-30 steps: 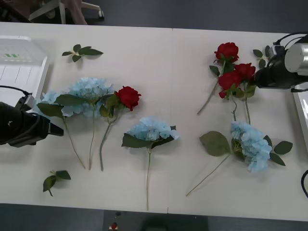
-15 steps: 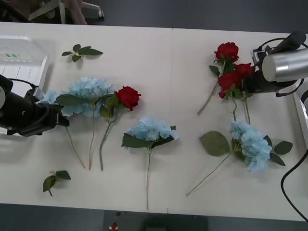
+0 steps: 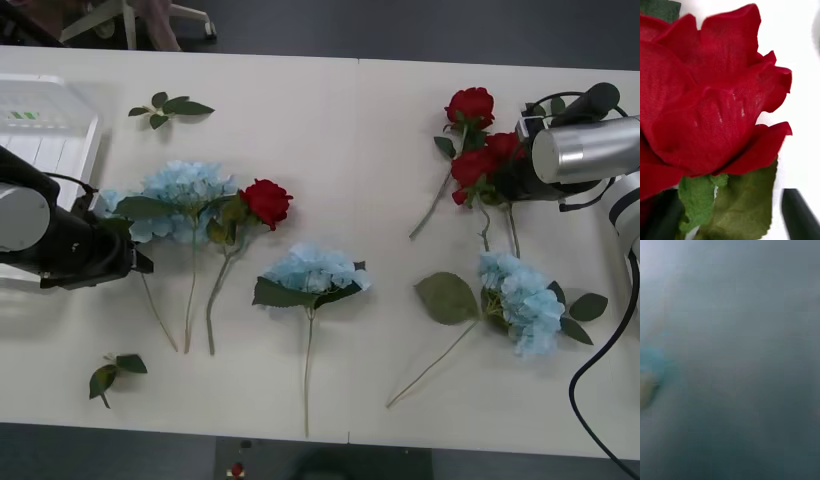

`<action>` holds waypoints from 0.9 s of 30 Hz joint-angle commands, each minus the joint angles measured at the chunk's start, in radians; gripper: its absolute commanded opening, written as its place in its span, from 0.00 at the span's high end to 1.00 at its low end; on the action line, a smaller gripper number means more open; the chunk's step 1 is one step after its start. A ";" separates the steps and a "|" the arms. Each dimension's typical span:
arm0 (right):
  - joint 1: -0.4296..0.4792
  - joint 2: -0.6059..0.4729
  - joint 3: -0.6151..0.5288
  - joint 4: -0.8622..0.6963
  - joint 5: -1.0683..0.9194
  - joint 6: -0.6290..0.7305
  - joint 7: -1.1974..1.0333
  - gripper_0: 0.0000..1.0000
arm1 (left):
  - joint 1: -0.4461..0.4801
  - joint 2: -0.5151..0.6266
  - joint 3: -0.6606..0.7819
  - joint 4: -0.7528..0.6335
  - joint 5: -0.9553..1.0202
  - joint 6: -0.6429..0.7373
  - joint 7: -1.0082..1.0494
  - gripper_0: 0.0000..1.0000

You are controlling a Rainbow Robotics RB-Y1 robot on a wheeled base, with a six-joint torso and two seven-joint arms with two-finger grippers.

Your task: Put the red flowers into the right box and the blue flowers into the left box

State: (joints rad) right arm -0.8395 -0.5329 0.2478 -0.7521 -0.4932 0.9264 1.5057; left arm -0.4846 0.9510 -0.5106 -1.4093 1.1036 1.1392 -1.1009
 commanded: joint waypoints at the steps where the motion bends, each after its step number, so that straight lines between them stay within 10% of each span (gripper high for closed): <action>1: -0.017 0.002 -0.016 -0.009 -0.007 -0.006 -0.033 0.86 | -0.072 -0.005 -0.039 0.047 -0.007 -0.030 -0.016 0.00; 4: -0.017 0.002 -0.015 -0.006 -0.021 -0.004 -0.045 1.00 | -0.077 -0.017 -0.042 0.061 -0.018 -0.038 -0.017 0.00; 20: -0.017 -0.105 -0.075 -0.173 -0.081 0.236 -0.039 1.00 | -0.077 -0.026 -0.066 0.073 -0.051 -0.052 -0.019 0.00; 23: -0.017 -0.157 -0.098 -0.245 -0.122 0.324 -0.035 1.00 | -0.077 -0.035 -0.068 0.076 -0.054 -0.052 -0.020 0.25; 25: -0.017 -0.206 -0.114 -0.296 -0.171 0.384 -0.028 1.00 | -0.077 -0.040 -0.068 0.076 -0.061 -0.052 -0.020 0.73; 27: -0.018 -0.249 -0.124 -0.331 -0.208 0.422 -0.025 1.00 | -0.077 -0.040 -0.068 0.076 -0.064 -0.053 -0.020 0.95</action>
State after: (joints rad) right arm -0.8386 -0.7035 0.1529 -1.0231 -0.6678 1.3203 1.4978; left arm -0.5457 0.9204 -0.5794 -1.3365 1.0544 1.0917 -1.1012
